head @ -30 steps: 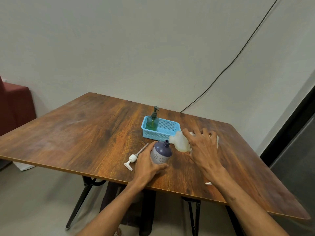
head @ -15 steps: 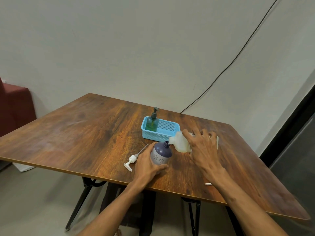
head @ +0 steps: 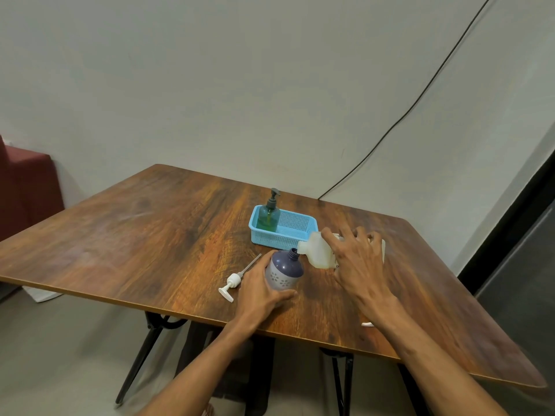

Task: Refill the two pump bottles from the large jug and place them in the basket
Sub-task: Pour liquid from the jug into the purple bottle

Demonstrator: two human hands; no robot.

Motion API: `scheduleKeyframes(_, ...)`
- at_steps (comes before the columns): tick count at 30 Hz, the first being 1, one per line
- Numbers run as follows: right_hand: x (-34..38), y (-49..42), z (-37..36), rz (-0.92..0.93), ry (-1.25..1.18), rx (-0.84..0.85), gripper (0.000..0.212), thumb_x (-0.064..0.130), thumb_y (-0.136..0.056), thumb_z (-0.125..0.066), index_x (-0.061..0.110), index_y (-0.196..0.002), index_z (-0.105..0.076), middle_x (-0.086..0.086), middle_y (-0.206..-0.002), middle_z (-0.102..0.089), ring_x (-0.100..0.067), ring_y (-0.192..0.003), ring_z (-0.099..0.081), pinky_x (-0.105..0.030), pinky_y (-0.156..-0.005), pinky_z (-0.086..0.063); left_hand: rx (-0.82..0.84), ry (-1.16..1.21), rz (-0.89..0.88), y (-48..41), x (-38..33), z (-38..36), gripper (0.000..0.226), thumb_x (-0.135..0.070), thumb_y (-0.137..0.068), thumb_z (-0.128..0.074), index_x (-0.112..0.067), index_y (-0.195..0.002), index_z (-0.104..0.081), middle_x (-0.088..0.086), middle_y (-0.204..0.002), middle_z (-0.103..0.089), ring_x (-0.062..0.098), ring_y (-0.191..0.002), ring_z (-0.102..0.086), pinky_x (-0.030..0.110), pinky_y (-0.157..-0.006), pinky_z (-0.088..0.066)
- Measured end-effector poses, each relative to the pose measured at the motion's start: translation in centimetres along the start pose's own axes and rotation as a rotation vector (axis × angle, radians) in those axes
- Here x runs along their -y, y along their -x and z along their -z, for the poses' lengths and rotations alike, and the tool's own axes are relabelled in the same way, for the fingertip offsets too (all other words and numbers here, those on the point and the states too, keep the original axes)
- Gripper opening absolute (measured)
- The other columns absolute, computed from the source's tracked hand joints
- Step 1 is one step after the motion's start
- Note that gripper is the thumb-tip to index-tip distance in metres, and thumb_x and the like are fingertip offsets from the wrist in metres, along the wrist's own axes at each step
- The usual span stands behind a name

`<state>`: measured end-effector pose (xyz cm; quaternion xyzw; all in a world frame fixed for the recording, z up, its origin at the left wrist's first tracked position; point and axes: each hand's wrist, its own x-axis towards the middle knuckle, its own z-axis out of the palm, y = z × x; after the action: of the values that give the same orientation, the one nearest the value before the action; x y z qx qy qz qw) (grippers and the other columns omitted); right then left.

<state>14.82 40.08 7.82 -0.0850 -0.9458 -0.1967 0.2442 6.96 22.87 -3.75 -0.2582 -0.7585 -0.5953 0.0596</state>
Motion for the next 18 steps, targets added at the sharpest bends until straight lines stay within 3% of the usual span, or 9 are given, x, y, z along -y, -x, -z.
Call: scheduleKeyframes(18, 0.01, 0.07, 0.29, 0.0, 0.017, -0.004, 0.081, 0.019, -0.049, -0.091, 0.025, -0.121, -0.056, -0.012, -0.111, -0.062, -0.036, -0.091, -0.059, -0.052, -0.076, -0.046, 0.002, -0.012, -0.007, -0.16, 0.32, -0.09, 0.091, -0.053, -0.052, -0.09, -0.037, -0.132, -0.05, -0.018, -0.12, -0.063, -0.002, -0.111, -0.06, 0.035, -0.096, -0.055)
